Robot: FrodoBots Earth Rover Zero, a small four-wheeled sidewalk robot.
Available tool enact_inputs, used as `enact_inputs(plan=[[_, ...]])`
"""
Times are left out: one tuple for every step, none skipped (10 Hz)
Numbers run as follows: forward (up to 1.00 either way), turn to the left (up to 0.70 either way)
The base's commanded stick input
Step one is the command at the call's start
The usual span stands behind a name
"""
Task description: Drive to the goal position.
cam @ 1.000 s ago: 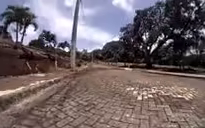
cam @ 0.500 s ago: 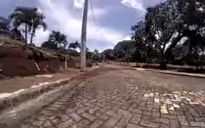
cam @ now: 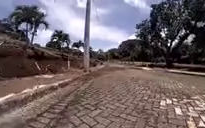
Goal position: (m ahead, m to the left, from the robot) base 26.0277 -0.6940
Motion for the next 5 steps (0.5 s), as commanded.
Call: enact_inputs(plan=[[0.85, 0.00], [0.85, 0.00], [0.85, 0.00], [0.85, 0.00], [0.85, 0.00]])
